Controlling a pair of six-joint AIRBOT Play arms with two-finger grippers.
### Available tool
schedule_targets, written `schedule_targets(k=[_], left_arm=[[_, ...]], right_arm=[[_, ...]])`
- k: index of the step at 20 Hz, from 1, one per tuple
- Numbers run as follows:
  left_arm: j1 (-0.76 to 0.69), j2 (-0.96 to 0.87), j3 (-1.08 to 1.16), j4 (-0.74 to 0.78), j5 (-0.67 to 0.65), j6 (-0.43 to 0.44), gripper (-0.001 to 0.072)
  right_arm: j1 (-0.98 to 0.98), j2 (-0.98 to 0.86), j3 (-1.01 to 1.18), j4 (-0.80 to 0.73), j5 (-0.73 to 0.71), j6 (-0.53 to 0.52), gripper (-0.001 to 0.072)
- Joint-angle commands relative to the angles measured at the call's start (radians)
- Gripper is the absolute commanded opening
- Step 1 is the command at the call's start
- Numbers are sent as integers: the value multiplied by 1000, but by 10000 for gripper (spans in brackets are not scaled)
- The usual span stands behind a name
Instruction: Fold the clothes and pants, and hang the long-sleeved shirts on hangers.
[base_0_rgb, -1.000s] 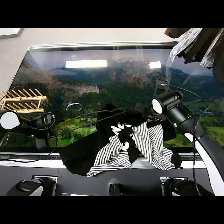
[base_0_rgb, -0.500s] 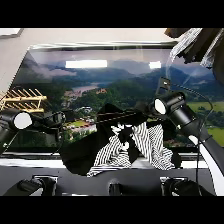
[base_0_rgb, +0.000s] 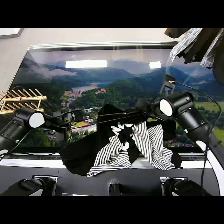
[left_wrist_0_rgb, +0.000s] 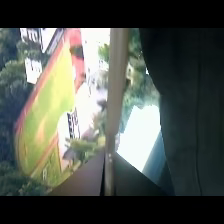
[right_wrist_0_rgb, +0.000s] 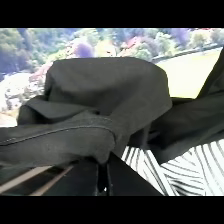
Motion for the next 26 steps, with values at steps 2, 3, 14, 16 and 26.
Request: schedule_targets(k=[2, 3, 14, 16, 26], left_arm=[[-51, -52, 3, 3, 74, -62, 22], [-68, -59, 5, 3, 81, -62, 22], [-182, -105, 13, 2, 205, -253, 24], [-196, -105, 26, 1, 205, -241, 23], [-209, -144, 68, -106, 203, -37, 24]], right_arm=[[0, 49, 1, 64, -2, 4, 34], [0, 58, 1, 79, -6, -2, 34], [62, 73, 219, 108, 100, -44, 33], [95, 73, 238, 95, 120, -36, 33], [93, 19, 283, 82, 222, -29, 33]])
